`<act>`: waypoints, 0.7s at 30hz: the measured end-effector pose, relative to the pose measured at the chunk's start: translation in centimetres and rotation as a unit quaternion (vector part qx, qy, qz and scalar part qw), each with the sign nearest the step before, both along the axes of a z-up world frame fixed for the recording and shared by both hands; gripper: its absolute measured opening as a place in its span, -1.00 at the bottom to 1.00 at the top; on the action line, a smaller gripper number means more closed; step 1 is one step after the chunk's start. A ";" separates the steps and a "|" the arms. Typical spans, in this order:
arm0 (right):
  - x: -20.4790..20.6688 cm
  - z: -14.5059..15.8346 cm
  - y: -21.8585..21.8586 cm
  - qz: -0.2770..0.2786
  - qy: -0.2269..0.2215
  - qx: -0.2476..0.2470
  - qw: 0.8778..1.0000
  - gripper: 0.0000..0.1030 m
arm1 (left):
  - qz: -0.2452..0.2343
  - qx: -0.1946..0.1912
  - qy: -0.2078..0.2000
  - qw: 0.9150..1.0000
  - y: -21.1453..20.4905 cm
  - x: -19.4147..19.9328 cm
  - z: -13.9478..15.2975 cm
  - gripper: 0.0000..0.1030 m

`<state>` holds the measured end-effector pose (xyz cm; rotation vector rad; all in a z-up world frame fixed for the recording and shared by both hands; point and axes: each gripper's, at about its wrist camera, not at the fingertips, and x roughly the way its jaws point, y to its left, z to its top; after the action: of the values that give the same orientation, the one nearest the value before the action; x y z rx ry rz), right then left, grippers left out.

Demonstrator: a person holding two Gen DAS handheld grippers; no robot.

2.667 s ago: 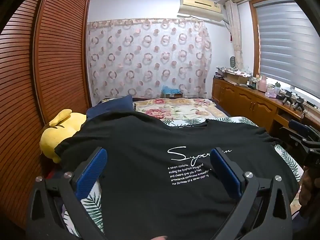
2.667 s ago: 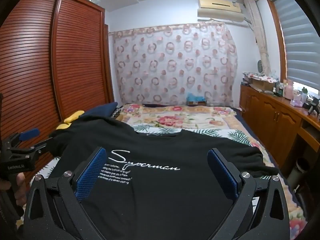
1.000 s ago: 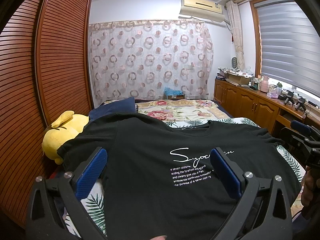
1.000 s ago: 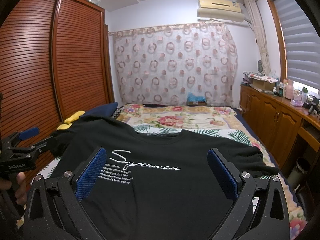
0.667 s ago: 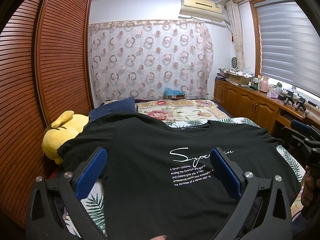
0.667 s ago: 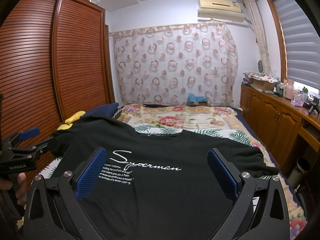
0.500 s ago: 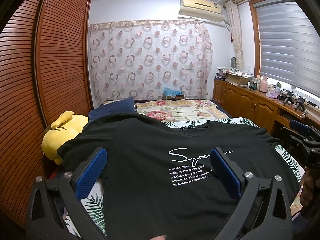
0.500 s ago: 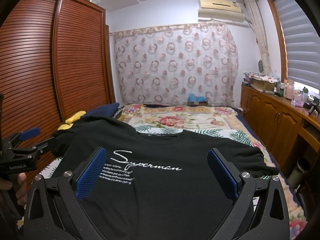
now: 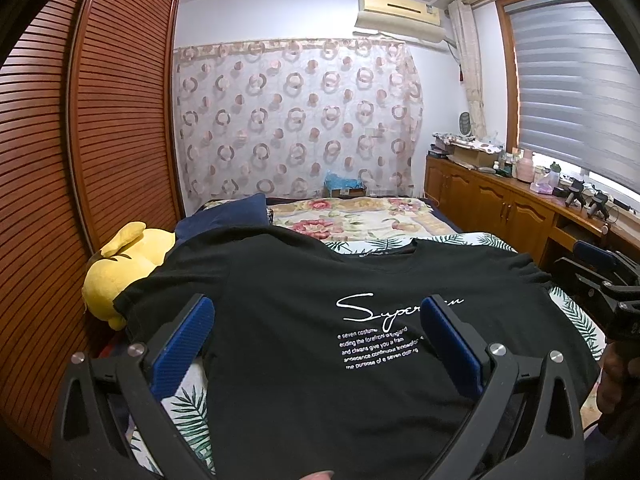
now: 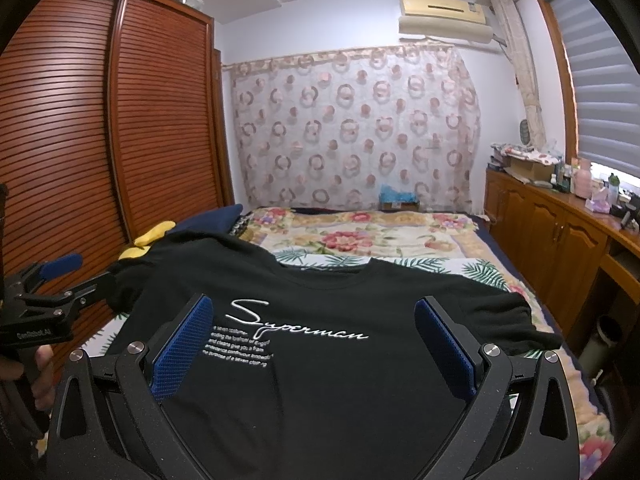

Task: Fold small clothes

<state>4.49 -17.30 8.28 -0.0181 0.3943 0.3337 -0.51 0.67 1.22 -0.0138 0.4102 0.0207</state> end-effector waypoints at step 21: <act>3.4 -2.0 5.8 0.066 0.036 -0.009 0.997 0.99 | 0.020 -0.011 0.050 0.999 7.4 1.4 -3.8 1.00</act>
<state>7.86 -11.51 6.32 -0.0497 0.4685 0.4624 0.93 8.09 -2.54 -0.0431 0.5092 0.0572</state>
